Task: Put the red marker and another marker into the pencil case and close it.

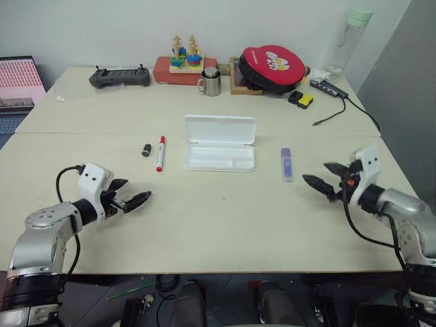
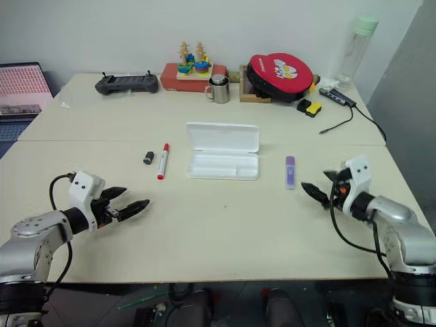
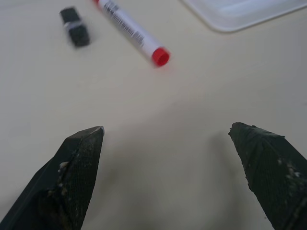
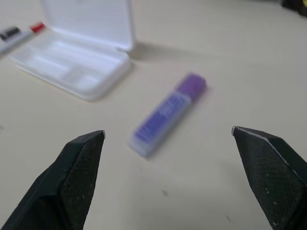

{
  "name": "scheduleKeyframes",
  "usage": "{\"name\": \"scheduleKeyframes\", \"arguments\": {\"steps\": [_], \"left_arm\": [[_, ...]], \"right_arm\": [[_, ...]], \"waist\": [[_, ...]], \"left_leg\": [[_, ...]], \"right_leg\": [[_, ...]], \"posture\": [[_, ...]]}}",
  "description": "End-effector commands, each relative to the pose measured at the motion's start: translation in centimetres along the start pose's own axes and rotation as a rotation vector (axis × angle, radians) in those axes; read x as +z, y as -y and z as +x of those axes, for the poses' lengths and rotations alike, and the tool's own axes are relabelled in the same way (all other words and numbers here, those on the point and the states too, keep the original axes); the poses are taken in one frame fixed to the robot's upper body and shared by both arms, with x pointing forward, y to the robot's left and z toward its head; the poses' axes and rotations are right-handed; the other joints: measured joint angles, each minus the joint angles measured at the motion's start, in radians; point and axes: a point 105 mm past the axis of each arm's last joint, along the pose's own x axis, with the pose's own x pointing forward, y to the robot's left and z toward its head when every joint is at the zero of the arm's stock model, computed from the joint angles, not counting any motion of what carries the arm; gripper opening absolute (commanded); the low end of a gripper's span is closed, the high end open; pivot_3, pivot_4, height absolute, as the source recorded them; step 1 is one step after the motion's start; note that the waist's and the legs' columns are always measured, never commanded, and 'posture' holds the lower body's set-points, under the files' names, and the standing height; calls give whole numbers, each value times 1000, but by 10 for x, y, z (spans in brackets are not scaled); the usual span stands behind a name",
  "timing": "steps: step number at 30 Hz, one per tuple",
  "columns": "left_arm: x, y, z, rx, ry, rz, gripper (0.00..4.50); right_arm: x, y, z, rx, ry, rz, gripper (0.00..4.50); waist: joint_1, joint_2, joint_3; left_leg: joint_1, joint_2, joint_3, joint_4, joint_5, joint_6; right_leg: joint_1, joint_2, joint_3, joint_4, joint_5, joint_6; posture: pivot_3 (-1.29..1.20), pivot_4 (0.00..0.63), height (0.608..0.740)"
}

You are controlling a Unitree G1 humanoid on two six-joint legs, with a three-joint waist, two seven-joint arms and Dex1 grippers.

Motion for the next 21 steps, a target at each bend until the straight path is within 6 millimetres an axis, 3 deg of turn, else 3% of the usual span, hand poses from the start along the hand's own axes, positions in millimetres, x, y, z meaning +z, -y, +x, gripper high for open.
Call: {"name": "scheduleKeyframes", "arguments": {"steps": [1, 6, 11, 17, 21], "left_arm": [[59, 47, 5, -272, 195, 24, 4500], [83, 82, 8, -441, 233, 87, 4500], [87, 82, 17, -429, 235, 112, 4500], [85, 85, 19, -437, 228, 108, 4500], [86, 76, 21, -386, 240, 108, 4500]], "right_arm": [[19, -38, 28, 253, -38, -121, 4467], [21, -68, 79, 458, -151, -261, 4467], [23, -70, 120, 493, -190, -332, 4467], [14, -72, 142, 524, -241, -343, 4467], [4, -72, 146, 552, -300, -353, 4467]], "waist": [[-1, -1, 0], [-11, 0, 0], [-21, 0, 1], [-17, 0, 1], [-19, 0, 1]], "left_leg": [[0, 0, 0, 0, 0, 0], [0, 1, 0, 1, 0, 0], [0, 1, -1, 0, 0, 0], [-2, 0, -1, -1, 0, 0], [-1, 0, -1, -1, 0, 0]], "right_leg": [[0, 0, 0, 0, 0, 0], [0, 1, 0, 0, 0, 1], [0, 2, 0, 0, 3, 6], [0, 2, -1, 0, 5, 2], [-1, 2, -1, 0, 6, 1]], "posture": [[0, 150, 740], [0, 150, 740], [0, 150, 740], [0, 150, 740], [0, 150, 740]]}}
